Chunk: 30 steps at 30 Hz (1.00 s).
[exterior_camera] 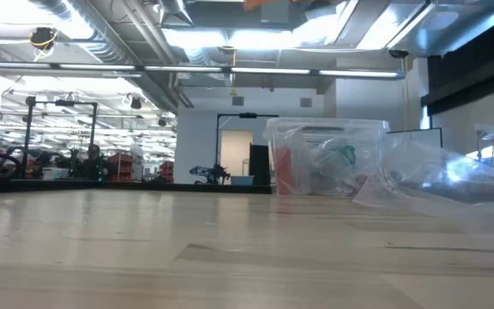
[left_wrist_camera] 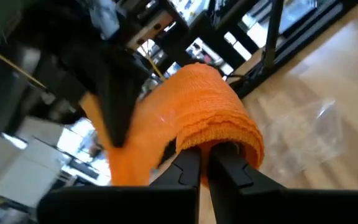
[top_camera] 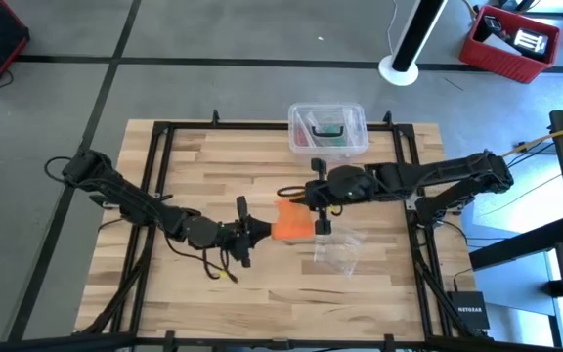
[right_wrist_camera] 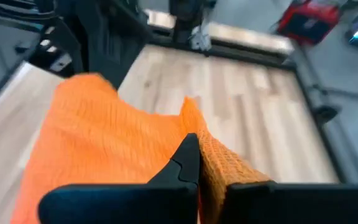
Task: Roll bandage
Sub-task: Roll the orange bandage
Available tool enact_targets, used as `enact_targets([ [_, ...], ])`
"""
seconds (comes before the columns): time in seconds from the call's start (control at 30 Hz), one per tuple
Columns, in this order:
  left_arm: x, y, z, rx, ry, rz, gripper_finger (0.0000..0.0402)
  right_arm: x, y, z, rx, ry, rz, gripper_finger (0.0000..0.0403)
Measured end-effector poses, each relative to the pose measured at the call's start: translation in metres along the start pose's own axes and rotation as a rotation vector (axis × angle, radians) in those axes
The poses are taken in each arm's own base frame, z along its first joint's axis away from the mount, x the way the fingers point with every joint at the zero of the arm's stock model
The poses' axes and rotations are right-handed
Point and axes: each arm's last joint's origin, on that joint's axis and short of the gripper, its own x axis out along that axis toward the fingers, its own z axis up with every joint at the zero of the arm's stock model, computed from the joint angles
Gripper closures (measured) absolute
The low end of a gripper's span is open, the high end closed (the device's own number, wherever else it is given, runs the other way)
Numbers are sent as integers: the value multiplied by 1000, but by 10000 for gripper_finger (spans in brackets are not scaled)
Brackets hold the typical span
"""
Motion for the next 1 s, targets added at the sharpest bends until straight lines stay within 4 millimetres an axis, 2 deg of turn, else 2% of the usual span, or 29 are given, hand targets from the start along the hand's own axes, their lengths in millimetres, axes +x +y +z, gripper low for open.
enact_targets([
  [0.17,-1,1,3,148,-5,31,398,8,-7,-12,93,38,69,398],
  [0.4,0,7,9,415,-21,62,395,9,-7,-12,181,40,109,396],
  [0.47,0,6,9,472,-19,62,396,12,-7,-13,222,51,117,384],
  [0.57,0,6,9,499,-16,58,396,18,-5,-17,245,84,134,335],
  [0.77,0,5,9,477,-23,49,394,26,-5,-22,244,118,118,193],
  [0.9,0,4,8,446,-15,32,394,15,-10,-11,222,115,93,119],
  [1.0,0,4,7,434,-13,31,392,8,-11,-5,217,129,94,83],
])
